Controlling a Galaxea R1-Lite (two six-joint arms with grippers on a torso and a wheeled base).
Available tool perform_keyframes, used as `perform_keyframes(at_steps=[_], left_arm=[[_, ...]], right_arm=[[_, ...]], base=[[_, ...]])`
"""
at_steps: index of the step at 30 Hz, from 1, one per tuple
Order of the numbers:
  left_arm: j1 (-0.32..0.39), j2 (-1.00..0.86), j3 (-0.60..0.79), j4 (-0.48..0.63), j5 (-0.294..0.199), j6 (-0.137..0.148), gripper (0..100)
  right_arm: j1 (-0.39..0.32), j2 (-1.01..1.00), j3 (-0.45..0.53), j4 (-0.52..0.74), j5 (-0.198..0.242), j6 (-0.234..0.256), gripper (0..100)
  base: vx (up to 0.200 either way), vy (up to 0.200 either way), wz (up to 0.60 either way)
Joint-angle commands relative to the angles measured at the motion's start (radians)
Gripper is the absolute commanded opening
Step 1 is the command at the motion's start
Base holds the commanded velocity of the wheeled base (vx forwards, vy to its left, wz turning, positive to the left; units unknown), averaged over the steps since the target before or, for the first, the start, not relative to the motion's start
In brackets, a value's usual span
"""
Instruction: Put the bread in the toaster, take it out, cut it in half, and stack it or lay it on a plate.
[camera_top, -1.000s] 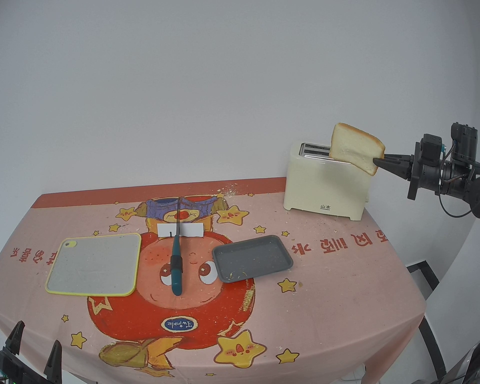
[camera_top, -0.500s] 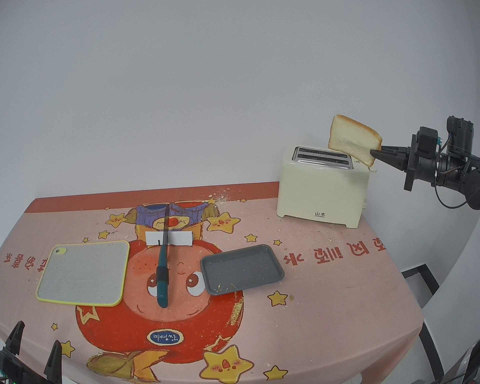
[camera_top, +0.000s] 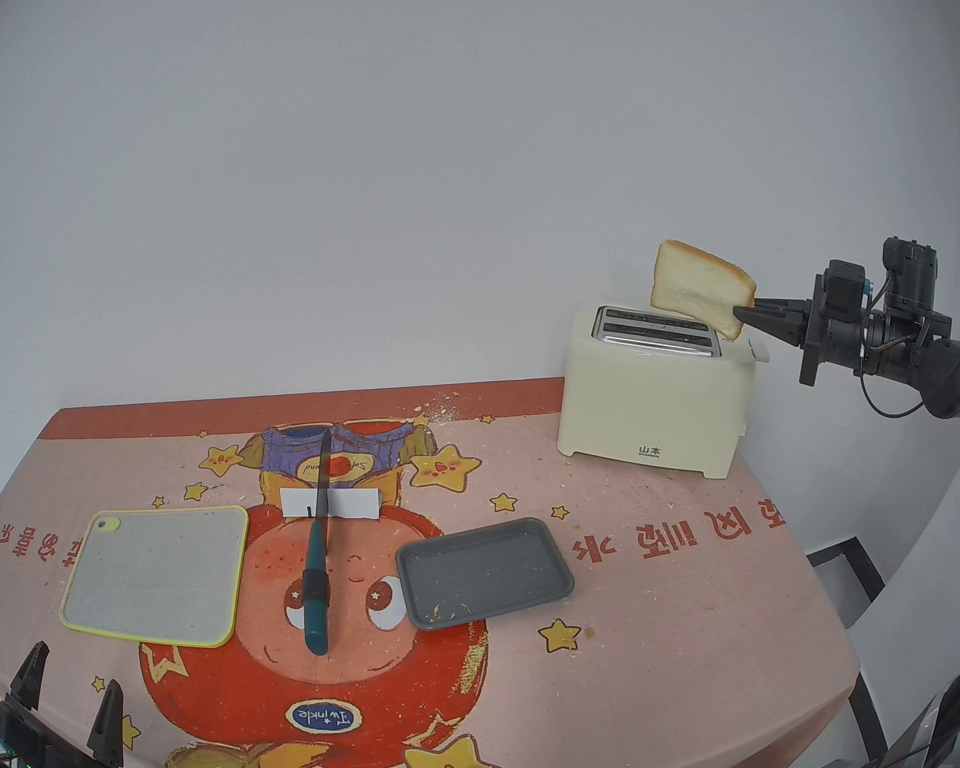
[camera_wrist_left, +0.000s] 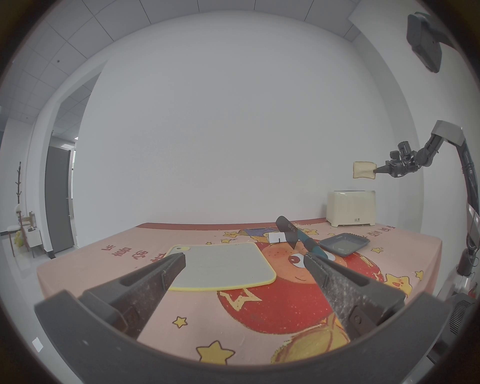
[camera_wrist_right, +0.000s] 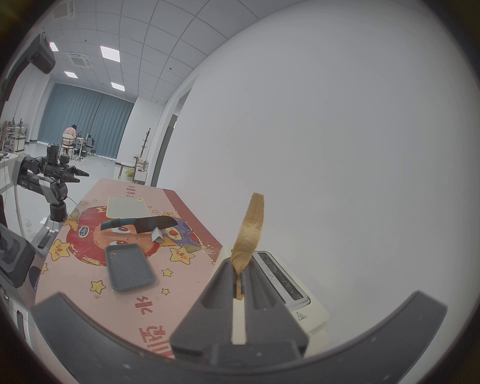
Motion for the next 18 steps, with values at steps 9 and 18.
perform_keyframes(at_steps=[9,18], left_arm=[[0.0,0.0,0.018,0.0,-0.001,0.0,100],[0.0,0.0,0.018,0.0,-0.001,-0.001,100]], right_arm=[[0.023,0.053,-0.065,0.068,0.062,-0.001,0],[0.012,0.153,-0.15,0.07,0.165,-0.001,0]], base=[[0.0,-0.044,0.0],[0.0,0.0,0.0]])
